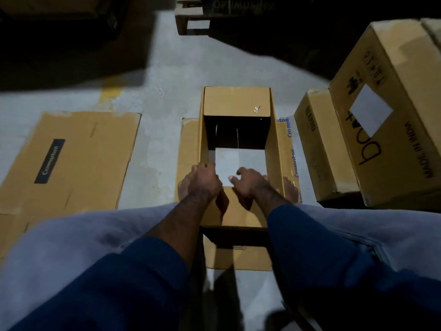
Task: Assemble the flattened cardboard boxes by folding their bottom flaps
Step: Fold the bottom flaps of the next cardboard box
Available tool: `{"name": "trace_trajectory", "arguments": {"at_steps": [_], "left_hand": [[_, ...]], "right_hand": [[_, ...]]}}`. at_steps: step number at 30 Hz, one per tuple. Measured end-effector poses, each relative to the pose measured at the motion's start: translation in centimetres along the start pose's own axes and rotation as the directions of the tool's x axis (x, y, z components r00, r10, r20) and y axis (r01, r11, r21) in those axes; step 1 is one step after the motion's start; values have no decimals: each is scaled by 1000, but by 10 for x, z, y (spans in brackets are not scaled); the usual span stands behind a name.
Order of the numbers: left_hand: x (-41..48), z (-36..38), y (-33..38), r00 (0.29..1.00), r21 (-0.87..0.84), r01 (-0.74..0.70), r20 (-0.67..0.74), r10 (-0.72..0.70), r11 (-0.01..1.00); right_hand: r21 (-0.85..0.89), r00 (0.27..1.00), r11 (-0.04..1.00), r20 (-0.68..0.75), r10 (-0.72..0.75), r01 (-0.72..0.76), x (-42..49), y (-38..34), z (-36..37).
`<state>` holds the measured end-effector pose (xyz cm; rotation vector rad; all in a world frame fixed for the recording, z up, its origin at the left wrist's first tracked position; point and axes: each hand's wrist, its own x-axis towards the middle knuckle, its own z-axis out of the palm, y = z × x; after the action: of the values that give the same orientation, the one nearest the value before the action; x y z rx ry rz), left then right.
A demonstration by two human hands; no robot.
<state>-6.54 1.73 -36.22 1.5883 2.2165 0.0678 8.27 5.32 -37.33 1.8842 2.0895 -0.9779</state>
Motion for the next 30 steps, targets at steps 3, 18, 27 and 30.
{"name": "trace_trajectory", "arguments": {"at_steps": [3,18,27,30], "left_hand": [[-20,-16,-5,1000,-42,13,-18,-14,999],[-91,-84,-12,980,-281,-35,176,87,959],[-122,-5,-22,961,-84,-128,237,145,988],[-108,10,-22,950,-2,-186,255,181,983]], "right_hand": [[-136,994,990,108,-25,40,-26,-1,11],[-105,858,994,512,30,28,-124,-3,-37],[-222,993,975,122,4,23,-119,22,29],[-250,996,965,60,-65,78,-107,22,36]]}}
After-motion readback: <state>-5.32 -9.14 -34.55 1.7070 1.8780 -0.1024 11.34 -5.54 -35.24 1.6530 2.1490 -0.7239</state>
